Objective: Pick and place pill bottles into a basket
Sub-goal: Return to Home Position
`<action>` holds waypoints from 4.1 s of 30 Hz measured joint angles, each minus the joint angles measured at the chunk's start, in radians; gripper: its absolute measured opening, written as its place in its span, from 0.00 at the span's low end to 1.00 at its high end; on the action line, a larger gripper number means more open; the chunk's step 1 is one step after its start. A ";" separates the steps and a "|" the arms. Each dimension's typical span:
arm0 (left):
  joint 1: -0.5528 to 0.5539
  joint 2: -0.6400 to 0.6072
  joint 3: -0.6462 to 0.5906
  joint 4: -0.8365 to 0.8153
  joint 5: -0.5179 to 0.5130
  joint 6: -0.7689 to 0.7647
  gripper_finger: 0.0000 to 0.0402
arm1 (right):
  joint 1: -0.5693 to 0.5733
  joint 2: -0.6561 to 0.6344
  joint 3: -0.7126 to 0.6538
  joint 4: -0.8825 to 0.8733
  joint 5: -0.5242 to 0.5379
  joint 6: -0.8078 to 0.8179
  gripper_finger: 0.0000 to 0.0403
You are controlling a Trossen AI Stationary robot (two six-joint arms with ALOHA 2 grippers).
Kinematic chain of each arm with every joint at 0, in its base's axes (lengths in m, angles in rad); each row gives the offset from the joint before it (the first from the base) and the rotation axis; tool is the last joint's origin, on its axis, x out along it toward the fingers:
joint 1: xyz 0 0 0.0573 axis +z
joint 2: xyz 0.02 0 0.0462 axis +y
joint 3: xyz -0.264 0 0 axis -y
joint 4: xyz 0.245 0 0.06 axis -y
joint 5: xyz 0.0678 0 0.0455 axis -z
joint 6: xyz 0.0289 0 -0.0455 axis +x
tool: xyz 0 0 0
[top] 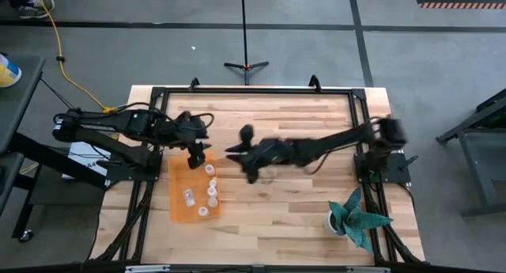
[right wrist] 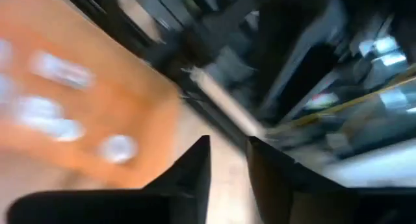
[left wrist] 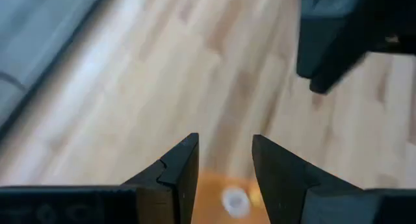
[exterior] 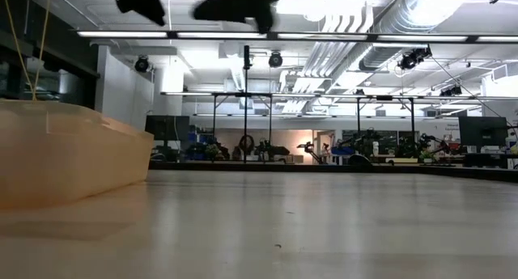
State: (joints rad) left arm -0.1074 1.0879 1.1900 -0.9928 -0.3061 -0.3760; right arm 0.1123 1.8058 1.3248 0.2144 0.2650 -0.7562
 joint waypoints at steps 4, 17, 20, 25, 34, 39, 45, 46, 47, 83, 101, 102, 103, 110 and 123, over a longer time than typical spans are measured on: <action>0.000 -0.023 -0.027 0.174 -0.037 0.172 0.44 | -0.099 -0.229 -0.274 0.093 -0.278 0.243 0.11; 0.002 -0.311 -0.611 0.941 -0.018 0.420 0.44 | -0.165 -1.027 -0.989 0.302 -0.246 0.644 0.05; -0.009 -0.445 -0.699 0.945 -0.010 0.383 0.44 | -0.165 -1.178 -1.020 0.150 -0.243 0.697 0.02; -0.056 -0.673 -0.816 0.956 -0.017 0.370 0.44 | -0.164 -1.372 -1.050 -0.003 -0.200 0.732 0.02; -0.150 -0.888 -0.995 1.012 -0.083 0.345 0.44 | -0.164 -1.639 -1.066 -0.278 -0.139 0.703 0.01; -0.202 -0.909 -1.030 1.023 -0.118 0.347 0.44 | -0.164 -1.775 -1.066 -0.378 -0.140 0.758 0.00; -0.220 -0.909 -1.140 1.187 -0.129 0.399 0.44 | -0.164 -1.790 -1.067 -0.432 -0.143 0.804 0.00; -0.220 -0.913 -1.148 1.193 -0.134 0.399 0.44 | -0.164 -1.787 -1.068 -0.398 -0.132 0.804 0.00; -0.220 -0.916 -1.155 1.201 -0.135 0.399 0.44 | -0.164 -1.788 -1.078 -0.346 -0.121 0.799 0.00; 0.012 -0.929 -1.178 1.161 0.152 0.485 0.44 | -0.164 -1.788 -1.315 -0.159 -0.080 0.793 0.00; 0.114 -0.928 -1.179 1.134 0.132 0.491 0.44 | -0.164 -1.788 -1.315 -0.164 -0.089 0.688 0.00; 0.114 -0.928 -1.179 1.130 0.132 0.491 0.44 | -0.164 -1.788 -1.315 -0.164 -0.088 0.687 0.00; 0.114 -0.929 -1.179 1.123 0.132 0.491 0.44 | -0.164 -1.788 -1.316 -0.164 -0.089 0.687 0.00; 0.114 -0.928 -1.179 1.087 0.131 0.489 0.44 | -0.164 -1.788 -1.316 -0.165 -0.088 0.687 0.00; 0.114 -0.928 -1.179 1.091 0.128 0.489 0.44 | -0.164 -1.788 -1.316 -0.165 -0.088 0.686 0.01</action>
State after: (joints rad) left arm 0.0063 0.1596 0.0109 0.0981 -0.1777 0.1131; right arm -0.0521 0.0181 0.0086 0.0490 0.1768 -0.0700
